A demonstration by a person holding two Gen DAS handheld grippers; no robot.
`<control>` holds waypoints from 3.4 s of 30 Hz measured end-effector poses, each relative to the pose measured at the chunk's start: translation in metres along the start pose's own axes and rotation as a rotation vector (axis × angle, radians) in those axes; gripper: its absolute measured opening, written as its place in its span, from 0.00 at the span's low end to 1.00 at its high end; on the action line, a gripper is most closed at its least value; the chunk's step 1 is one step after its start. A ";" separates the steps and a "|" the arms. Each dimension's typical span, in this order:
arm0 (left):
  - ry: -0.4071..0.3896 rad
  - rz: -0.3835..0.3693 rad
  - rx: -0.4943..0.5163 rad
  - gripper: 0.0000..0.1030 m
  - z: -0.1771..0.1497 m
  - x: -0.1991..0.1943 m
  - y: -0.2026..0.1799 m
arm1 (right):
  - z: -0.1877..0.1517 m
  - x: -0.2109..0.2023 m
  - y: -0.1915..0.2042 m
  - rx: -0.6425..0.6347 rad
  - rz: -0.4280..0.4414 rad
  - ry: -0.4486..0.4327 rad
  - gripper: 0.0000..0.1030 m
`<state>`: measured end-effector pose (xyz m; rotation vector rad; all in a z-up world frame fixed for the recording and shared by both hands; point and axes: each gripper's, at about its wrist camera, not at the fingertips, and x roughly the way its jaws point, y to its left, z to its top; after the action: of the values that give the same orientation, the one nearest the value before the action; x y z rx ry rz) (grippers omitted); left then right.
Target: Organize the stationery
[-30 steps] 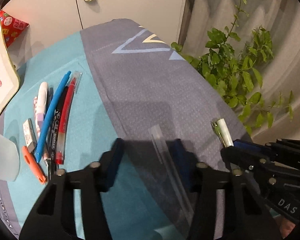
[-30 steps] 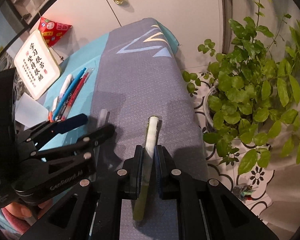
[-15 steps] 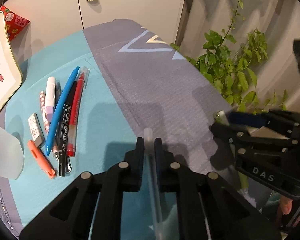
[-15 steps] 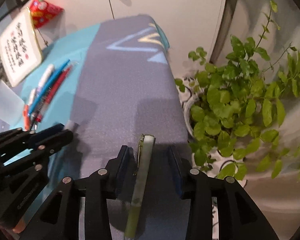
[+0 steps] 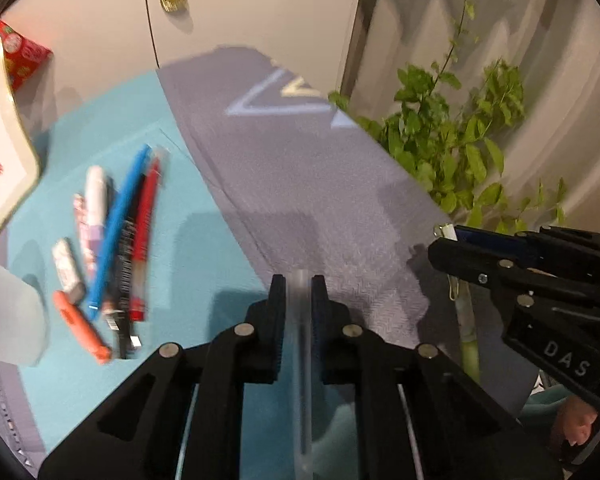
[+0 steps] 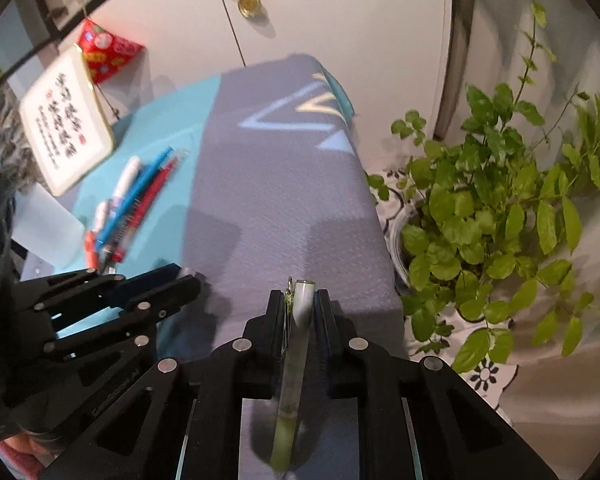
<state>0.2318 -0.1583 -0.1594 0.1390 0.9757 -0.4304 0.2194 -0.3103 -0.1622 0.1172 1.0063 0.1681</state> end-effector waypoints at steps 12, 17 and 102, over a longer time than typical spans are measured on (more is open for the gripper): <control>-0.249 -0.003 -0.008 0.10 -0.012 -0.104 0.016 | -0.002 -0.068 0.046 -0.070 0.007 -0.176 0.15; -0.286 0.008 -0.024 0.10 -0.018 -0.123 0.025 | -0.007 -0.081 0.061 -0.088 0.003 -0.205 0.15; -0.410 0.173 -0.322 0.11 -0.012 -0.156 0.235 | 0.077 -0.019 0.295 -0.350 0.125 -0.164 0.15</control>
<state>0.2444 0.1036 -0.0552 -0.1521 0.6109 -0.1292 0.2494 -0.0264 -0.0542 -0.1246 0.7932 0.4391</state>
